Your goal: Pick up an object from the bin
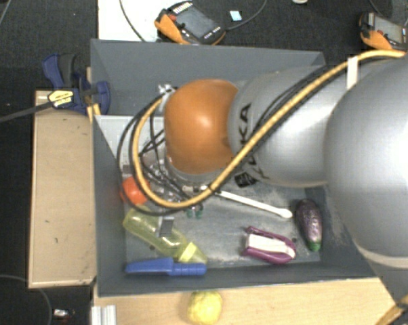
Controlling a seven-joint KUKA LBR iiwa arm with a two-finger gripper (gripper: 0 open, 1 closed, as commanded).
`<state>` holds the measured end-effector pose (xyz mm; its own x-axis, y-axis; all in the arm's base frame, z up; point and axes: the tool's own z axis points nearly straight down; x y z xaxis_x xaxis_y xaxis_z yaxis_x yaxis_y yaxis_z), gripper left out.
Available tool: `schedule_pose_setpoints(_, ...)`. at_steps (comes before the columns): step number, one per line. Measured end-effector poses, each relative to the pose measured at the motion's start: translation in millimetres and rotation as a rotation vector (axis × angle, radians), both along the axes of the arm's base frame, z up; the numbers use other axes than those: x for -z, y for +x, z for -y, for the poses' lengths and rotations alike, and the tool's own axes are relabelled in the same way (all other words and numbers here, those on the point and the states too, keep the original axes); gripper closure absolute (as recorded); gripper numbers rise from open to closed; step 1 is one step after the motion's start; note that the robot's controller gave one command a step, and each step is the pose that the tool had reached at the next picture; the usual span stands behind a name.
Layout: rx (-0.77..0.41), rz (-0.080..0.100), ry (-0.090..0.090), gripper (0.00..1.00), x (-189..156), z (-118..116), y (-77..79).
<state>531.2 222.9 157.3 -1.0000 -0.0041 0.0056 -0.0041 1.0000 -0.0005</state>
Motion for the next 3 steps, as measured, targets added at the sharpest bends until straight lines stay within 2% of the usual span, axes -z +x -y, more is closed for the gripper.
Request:
schedule_pose_setpoints(1, 0.007, 0.008, 0.002, 0.00, -4.6, 1.3, 2.2)
schedule_pose_setpoints(2, 0.083, 0.019, 0.008, 0.00, 83.8, 9.5, -44.8)
schedule_pose_setpoints(3, 0.030, 0.018, 0.007, 0.00, 21.2, 22.0, -48.4)
